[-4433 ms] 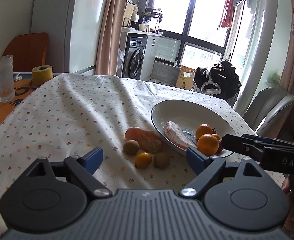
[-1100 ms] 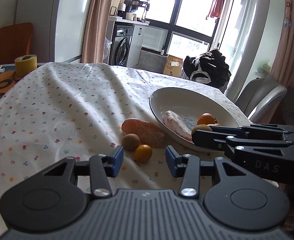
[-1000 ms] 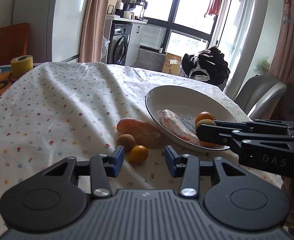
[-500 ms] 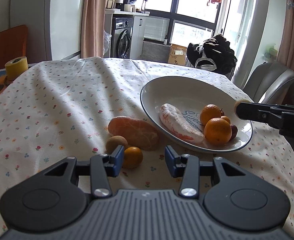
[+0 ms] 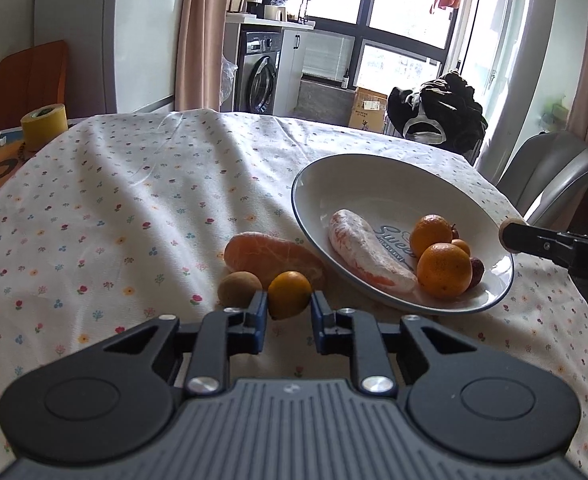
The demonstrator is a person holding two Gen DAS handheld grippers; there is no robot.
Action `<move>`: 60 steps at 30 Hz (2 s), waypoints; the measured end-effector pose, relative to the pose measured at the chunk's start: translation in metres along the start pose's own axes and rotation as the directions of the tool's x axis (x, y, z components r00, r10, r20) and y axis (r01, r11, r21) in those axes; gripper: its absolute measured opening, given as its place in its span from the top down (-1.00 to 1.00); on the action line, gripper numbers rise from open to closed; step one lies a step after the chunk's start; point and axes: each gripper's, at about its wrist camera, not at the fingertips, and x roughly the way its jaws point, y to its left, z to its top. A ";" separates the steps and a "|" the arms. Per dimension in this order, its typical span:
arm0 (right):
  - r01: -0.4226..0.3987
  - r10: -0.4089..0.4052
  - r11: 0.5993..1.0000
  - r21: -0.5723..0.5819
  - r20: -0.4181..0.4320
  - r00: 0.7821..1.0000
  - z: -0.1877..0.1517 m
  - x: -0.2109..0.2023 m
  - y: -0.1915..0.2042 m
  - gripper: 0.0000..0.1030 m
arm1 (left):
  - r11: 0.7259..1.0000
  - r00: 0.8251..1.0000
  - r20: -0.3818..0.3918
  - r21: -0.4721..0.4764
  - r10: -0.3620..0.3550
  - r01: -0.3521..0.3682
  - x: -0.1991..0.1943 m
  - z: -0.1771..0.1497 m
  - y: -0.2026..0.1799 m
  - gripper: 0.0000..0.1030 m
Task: Organize fruits
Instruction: 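Grasp the mandarin with the left tool and drop both fruits into the bowl, then withdraw both tools from the bowl toward the last kiwi and pomelo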
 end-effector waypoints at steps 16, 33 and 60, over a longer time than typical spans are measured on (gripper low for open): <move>-0.026 0.024 0.997 0.071 0.027 0.999 -0.003 0.000 -0.025 0.38 | 0.995 0.996 0.068 0.094 -0.050 0.043 -0.009 0.032 -0.038 0.59; -0.040 0.036 0.994 0.101 0.039 0.999 -0.010 -0.015 -0.039 0.20 | 0.989 0.993 0.076 0.122 -0.091 0.082 0.006 0.044 -0.071 0.41; -0.117 0.116 0.993 0.017 0.022 0.993 -0.004 -0.016 0.017 0.08 | 1.000 0.995 0.102 0.019 0.009 -0.011 -0.040 0.020 -0.011 -0.24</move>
